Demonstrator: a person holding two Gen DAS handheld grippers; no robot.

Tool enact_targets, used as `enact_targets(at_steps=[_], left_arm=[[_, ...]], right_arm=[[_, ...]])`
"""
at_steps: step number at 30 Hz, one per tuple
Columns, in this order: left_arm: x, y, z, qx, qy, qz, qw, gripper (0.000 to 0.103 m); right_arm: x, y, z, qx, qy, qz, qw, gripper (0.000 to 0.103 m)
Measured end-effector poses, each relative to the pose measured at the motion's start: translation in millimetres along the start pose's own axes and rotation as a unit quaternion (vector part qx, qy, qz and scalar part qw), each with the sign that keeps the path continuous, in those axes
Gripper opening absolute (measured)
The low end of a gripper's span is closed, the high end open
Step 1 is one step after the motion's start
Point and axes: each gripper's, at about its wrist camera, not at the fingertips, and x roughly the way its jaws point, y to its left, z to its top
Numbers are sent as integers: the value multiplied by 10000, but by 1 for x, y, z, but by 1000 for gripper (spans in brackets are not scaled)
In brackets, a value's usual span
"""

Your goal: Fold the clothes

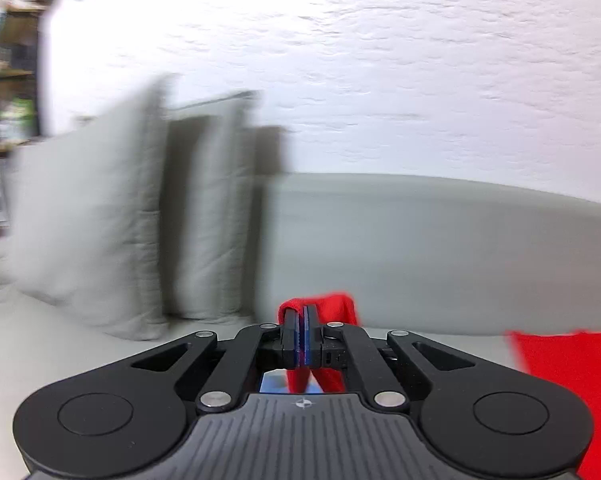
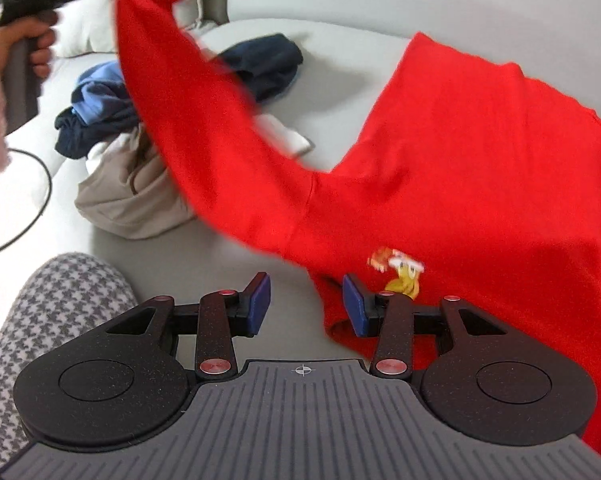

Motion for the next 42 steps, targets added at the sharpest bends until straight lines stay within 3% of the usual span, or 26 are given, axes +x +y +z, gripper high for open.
enact_targets(at_steps=[1, 3, 5, 6, 7, 10, 12, 14, 16, 18, 22, 23, 25, 26, 27, 29, 30, 31, 32, 33, 34, 36, 38, 40, 42], left_arm=[[6, 6, -8, -36, 245, 276, 9993, 12], [24, 22, -30, -77, 1096, 987, 9890, 15], [23, 35, -40, -263, 1354, 1366, 9810, 19], [18, 44, -42, -503, 1342, 1310, 9810, 30], [14, 52, -43, -751, 1290, 1145, 9821, 34], [5, 72, -39, -1407, 1128, 723, 9809, 40], [10, 83, -30, -1851, 1080, 588, 9750, 47], [27, 92, -24, -2242, 1305, 406, 9649, 50], [50, 85, -20, -2443, 1562, 332, 9565, 50], [73, 84, -21, -2865, 1877, 338, 9389, 49], [94, 93, -26, -3603, 2051, 273, 9096, 48], [98, 97, -29, -3792, 2062, 261, 9017, 43], [104, 104, -29, -4020, 2021, 242, 8928, 4], [100, 103, -23, -3787, 1807, 268, 9073, 4], [91, 101, -15, -3399, 1494, 322, 9280, 4], [71, 79, 3, -2051, 722, 480, 9749, 5], [65, 68, 7, -1438, 514, 645, 9862, 8], [65, 60, 7, -1065, 497, 821, 9897, 12], [68, 54, 5, -763, 680, 1064, 9891, 24], [72, 53, 2, -677, 944, 1258, 9852, 39], [75, 55, -1, -725, 1203, 1391, 9803, 45], [66, 60, -6, -982, 1413, 1607, 9719, 49], [42, 57, -9, -1028, 1324, 1677, 9715, 50], [6, 37, -11, -702, 1233, 1514, 9782, 51], [-29, 5, -18, -186, 1359, 799, 9873, 53]], right_arm=[[0, -1, -1, 17, 42, 6, 10000, 47], [1, -2, -4, 51, 126, 18, 9999, 47], [-4, -5, -9, 65, 151, -14, 9999, 51], [-6, -7, -11, 78, 144, -43, 9999, 53], [-8, -9, -13, 90, 138, -72, 9998, 53], [-10, -17, -19, 147, 146, -158, 9997, 53], [-9, -20, -21, 191, 150, -194, 9995, 53], [-9, -20, -22, 216, 148, -167, 9995, 53], [-8, -18, -22, 182, 170, -157, 9996, 53], [-6, -16, -21, 118, 200, -163, 9996, 53], [-4, -12, -17, -43, 206, -212, 9996, 53], [-3, -11, -16, -62, 210, -223, 9995, 53], [-1, -11, -16, -68, 231, -219, 9995, 53], [0, -11, -16, -63, 241, -207, 9995, 53], [0, -10, -16, -61, 252, -193, 9995, 53], [2, -9, -17, -76, 277, -162, 9995, 53], [4, -9, -18, -69, 312, -145, 9994, 53], [5, -9, -18, -59, 351, -126, 9993, 53], [6, -10, -19, -27, 405, -98, 9991, 53], [5, -11, -20, 34, 451, -60, 9990, 53], [3, -13, -22, 98, 492, -21, 9987, 53], [-8, -20, -30, 289, 483, 45, 9984, 54], [-22, -32, -42, 505, 421, 33, 9978, 54], [-36, -48, -59, 842, 342, -67, 9958, 54], [-44, -61, -75, 1191, 317, -151, 9923, 55]])
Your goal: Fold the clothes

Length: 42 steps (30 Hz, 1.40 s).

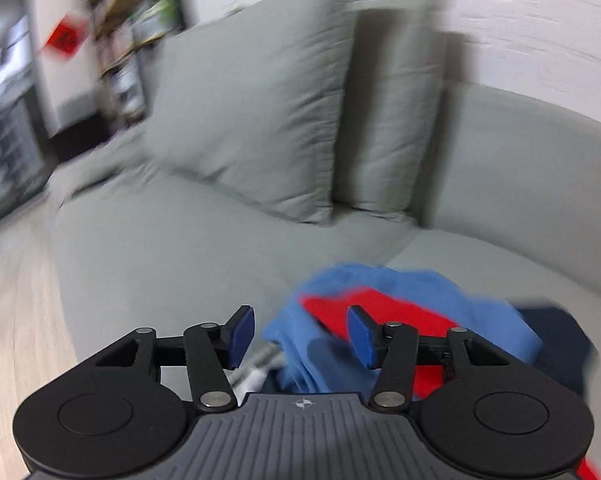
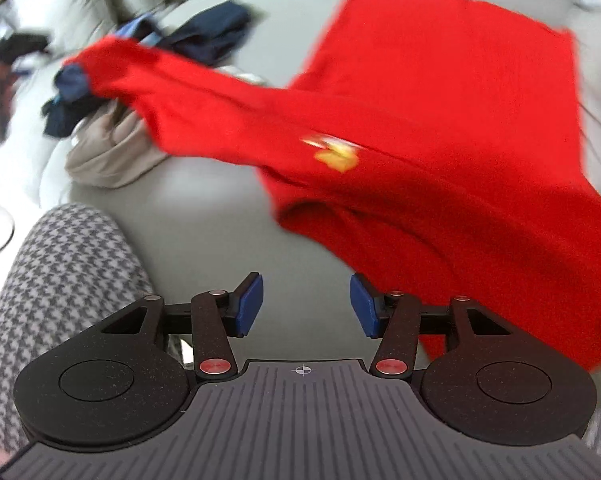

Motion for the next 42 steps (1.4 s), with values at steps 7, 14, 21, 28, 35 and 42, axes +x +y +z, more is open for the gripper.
enact_targets(at_steps=[7, 14, 21, 28, 35, 42], left_arm=[[-94, -122, -65, 1162, 1042, -2439, 9572, 57], [-118, -222, -129, 1572, 1961, -2787, 9269, 56], [-141, -234, -159, 1101, 1884, -2989, 9290, 56], [-130, -223, -168, 416, 1764, -3160, 9313, 53], [-123, -256, -172, 1658, 1214, -2828, 9369, 35], [-118, -285, -183, 2535, 854, -2366, 9340, 6]], right_arm=[[-14, -21, -26, 461, -171, 112, 9987, 55], [-33, -58, -53, 738, -513, 206, 9957, 56], [-56, -110, -75, 1354, -1247, -74, 9829, 54], [-43, -129, -80, 1537, -1172, 56, 9811, 51], [-26, -99, -64, 875, -1073, 191, 9902, 51], [-5, -86, -49, 560, -880, -75, 9945, 49]])
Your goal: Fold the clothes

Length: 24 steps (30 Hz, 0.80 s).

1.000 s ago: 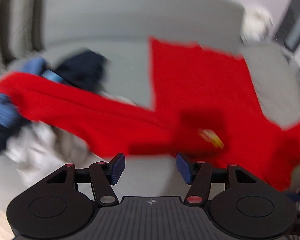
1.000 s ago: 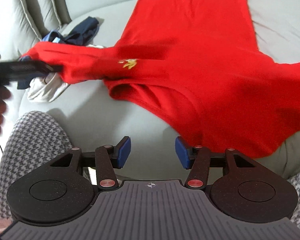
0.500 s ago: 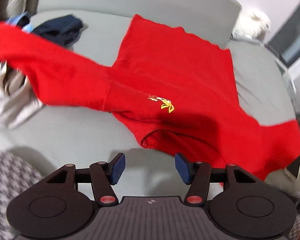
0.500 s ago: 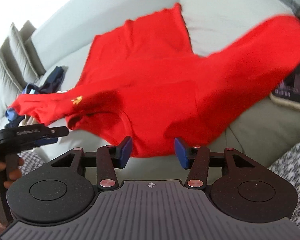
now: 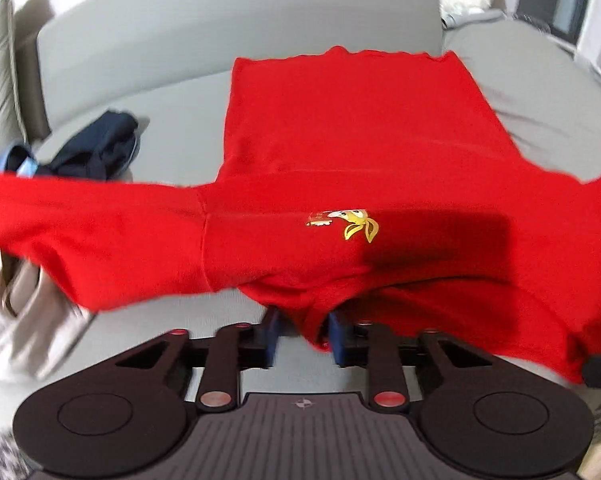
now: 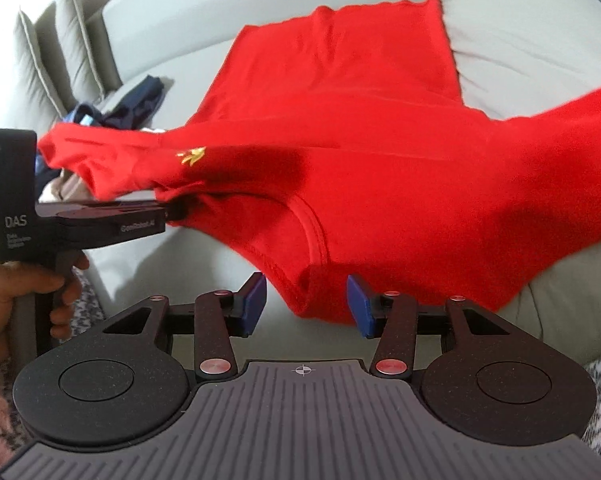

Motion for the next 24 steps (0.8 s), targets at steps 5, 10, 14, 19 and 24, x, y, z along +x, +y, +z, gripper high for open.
enact_targets(at_steps=[5, 10, 14, 19, 24], left_arm=[[-17, -3, -3, 387, 262, 195, 9987, 3], [-61, 5, -13, 423, 663, -159, 9968, 3], [-88, 1, -26, 697, 994, -400, 9918, 3], [-65, 1, -37, 433, 1749, -458, 9826, 13], [-99, 4, -33, 390, 1211, -432, 9909, 57]], right_arm=[[5, 12, 0, -617, 392, -540, 9959, 4], [-27, 13, -1, -1096, 637, -474, 9908, 3], [-39, 6, -5, -1233, 987, -286, 9870, 4], [-21, -3, -13, -854, 1396, -305, 9861, 41], [-65, -15, -16, -596, 655, -229, 9958, 60]])
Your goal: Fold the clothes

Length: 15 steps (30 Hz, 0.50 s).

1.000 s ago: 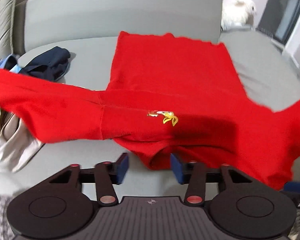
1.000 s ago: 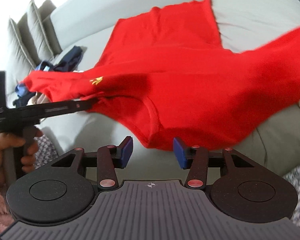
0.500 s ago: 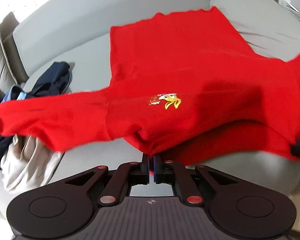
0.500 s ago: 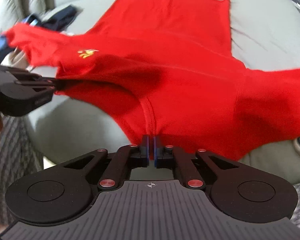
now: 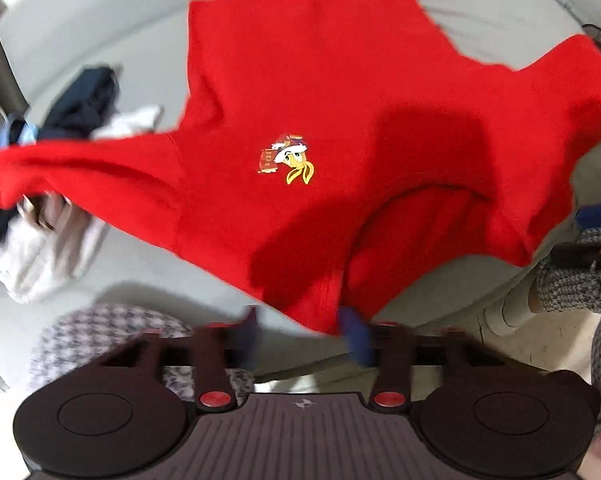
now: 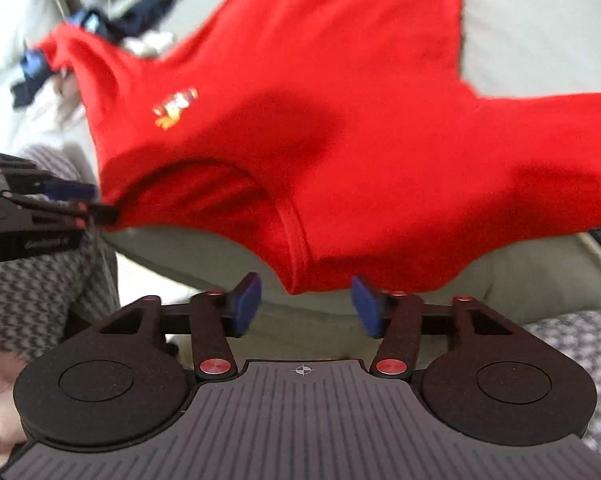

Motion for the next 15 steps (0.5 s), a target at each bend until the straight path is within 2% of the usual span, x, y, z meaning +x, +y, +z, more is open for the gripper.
enact_targets(at_steps=[2, 4, 6, 8, 10, 15], left_arm=[[-10, 4, -1, -329, -211, -193, 9990, 57], [-20, 9, 1, -793, -452, -485, 9946, 57], [-28, 6, 5, -965, -710, -657, 9906, 65], [-35, 0, 7, -963, -924, -590, 9893, 71], [-37, -4, 6, -932, -1039, -520, 9889, 71], [-25, -5, 11, -1129, -880, -436, 9887, 71]], right_arm=[[-8, -4, 0, 147, -273, 11, 9995, 62], [-8, -5, 3, 229, -402, 6, 9989, 64], [-3, -5, 9, 312, -440, -21, 9985, 64], [2, -4, 14, 373, -459, -100, 9982, 64], [1, -7, 16, 428, -515, -149, 9976, 64], [-7, -20, 17, 403, -552, -126, 9976, 64]])
